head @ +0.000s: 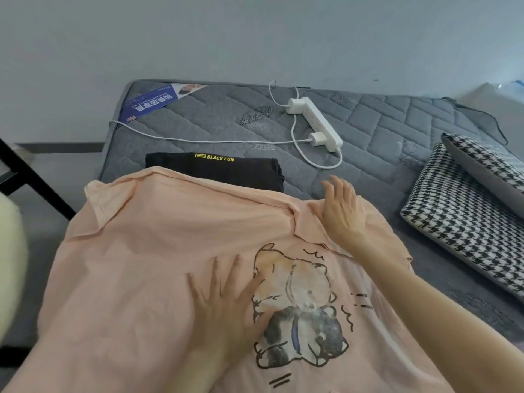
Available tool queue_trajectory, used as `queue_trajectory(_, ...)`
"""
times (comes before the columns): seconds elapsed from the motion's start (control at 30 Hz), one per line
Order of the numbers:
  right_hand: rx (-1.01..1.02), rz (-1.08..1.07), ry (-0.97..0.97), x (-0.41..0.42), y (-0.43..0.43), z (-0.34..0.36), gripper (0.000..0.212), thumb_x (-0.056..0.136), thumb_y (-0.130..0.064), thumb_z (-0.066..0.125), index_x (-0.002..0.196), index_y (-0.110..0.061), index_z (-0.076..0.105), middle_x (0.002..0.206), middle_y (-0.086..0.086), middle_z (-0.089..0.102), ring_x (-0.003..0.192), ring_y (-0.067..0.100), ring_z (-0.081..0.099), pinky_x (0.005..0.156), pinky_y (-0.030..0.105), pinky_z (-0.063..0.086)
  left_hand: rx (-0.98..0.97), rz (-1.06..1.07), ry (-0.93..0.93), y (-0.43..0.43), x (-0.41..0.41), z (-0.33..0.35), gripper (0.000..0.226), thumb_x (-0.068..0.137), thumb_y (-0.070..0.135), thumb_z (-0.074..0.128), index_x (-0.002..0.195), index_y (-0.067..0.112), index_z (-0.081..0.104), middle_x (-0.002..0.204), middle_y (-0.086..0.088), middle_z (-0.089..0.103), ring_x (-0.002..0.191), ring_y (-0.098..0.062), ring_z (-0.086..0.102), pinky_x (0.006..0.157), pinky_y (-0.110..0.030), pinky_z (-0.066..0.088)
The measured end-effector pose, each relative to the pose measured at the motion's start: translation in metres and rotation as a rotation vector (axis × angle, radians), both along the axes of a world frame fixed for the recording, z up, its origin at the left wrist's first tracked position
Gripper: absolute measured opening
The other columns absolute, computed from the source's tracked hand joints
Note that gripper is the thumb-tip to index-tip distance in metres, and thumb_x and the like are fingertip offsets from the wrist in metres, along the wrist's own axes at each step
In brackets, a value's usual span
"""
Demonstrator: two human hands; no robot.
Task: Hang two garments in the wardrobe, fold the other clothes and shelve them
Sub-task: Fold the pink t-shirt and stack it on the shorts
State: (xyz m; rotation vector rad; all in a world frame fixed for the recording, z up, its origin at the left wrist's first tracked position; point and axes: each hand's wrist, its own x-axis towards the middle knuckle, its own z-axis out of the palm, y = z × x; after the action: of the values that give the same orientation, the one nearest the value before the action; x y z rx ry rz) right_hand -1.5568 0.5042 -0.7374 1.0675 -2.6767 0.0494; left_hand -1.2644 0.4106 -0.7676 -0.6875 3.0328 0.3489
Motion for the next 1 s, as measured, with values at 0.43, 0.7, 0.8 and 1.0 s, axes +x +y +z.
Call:
queue_trajectory(0.43,0.231,-0.038,-0.533,0.054,0.033,-0.008,0.068,0.08,-0.08,0.005,0.143,-0.057,-0.009,0.158,-0.015,-0.017,0.144,0.03,-0.021,0.108,0.066,-0.011,-0.071,0.033,0.028,-0.001,0.004,-0.016,0.064,0.08,0.08,0.002,0.135,0.058,-0.02,0.154,0.006,-0.021,0.143,-0.034,-0.02,0.1,-0.067,-0.024)
queue_trajectory(0.7,0.266,0.059,-0.441,0.126,0.089,-0.009,0.059,0.089,-0.069,0.007,0.142,-0.054,-0.014,0.159,-0.014,-0.013,0.147,0.022,-0.013,0.116,0.055,-0.005,-0.069,-0.03,0.038,0.001,0.032,-0.013,0.059,0.085,0.064,-0.007,0.141,0.048,-0.013,0.159,0.007,-0.01,0.147,-0.028,-0.008,0.113,-0.055,-0.011)
queue_trajectory(0.8,0.233,0.065,-0.594,0.138,0.103,0.004,0.057,0.099,-0.053,0.027,0.151,-0.041,0.007,0.161,-0.008,0.0,0.148,0.019,0.0,0.119,0.045,0.004,-0.024,-0.015,-0.003,0.006,0.045,-0.009,0.059,0.088,0.062,-0.004,0.144,0.044,-0.009,0.159,0.008,-0.009,0.147,-0.021,-0.009,0.113,-0.052,-0.012)
queue_trajectory(1.0,-0.086,0.048,-0.962,0.175,0.153,0.062,0.029,0.098,-0.014,0.047,0.118,-0.028,0.062,0.124,-0.012,0.06,0.118,0.011,0.054,0.1,0.026,0.041,0.155,-0.087,-0.05,0.038,0.048,0.02,0.051,0.096,0.041,0.036,0.146,0.033,0.03,0.156,0.003,0.02,0.137,-0.024,0.023,0.11,-0.045,0.018)
